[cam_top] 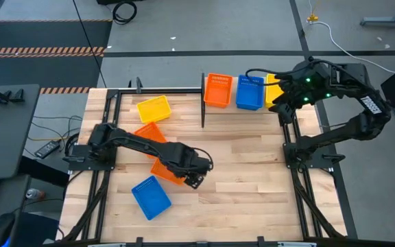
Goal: Stack baskets on shelf by color
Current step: Stack the bottom orange basket on top of the orange basket on the shelf
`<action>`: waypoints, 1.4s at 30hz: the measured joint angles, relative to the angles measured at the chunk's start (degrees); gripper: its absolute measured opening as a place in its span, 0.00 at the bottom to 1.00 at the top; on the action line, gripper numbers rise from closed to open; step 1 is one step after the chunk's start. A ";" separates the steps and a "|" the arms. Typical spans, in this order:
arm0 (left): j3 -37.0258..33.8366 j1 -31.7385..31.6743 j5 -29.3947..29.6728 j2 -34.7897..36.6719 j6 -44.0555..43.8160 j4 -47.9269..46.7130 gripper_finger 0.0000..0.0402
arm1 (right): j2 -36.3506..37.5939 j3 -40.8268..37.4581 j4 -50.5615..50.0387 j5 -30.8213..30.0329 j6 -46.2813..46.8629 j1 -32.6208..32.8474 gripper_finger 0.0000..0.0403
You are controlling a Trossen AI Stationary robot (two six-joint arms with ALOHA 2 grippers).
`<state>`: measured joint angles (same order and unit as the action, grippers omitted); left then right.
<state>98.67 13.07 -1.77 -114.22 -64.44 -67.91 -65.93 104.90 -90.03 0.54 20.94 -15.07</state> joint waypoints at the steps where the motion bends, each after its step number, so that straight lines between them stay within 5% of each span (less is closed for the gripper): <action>1: -0.89 -0.13 -1.08 0.66 -1.68 2.79 0.62 | -0.23 -0.01 0.02 0.50 -1.07 0.00 0.47; 8: -1.57 -0.51 1.75 -1.20 -8.39 5.22 0.61 | -0.81 -0.02 0.14 1.05 -5.51 0.00 0.47; 20: -1.61 -1.57 1.20 -12.28 -6.07 7.89 0.57 | -0.03 -0.02 0.02 1.14 -9.00 0.00 0.47; 23: -1.57 -1.58 -2.98 -12.98 -2.45 8.25 0.46 | 0.29 -0.02 0.02 1.61 -8.13 0.00 0.47; 28: 0.50 -1.29 -1.39 -11.45 2.17 7.42 0.06 | 1.32 -0.02 0.02 1.79 -7.64 0.00 0.47; 33: 8.14 -2.22 1.79 -9.65 7.00 2.45 0.02 | 2.01 -0.02 0.02 1.76 -7.64 0.00 0.47; 42: 34.34 -3.78 17.85 -9.51 18.74 -19.24 0.01 | 2.25 -0.02 0.02 1.67 -8.99 0.00 0.47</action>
<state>133.01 9.28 16.08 -123.73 -45.71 -87.16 -63.68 104.88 -90.02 2.22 11.95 -15.07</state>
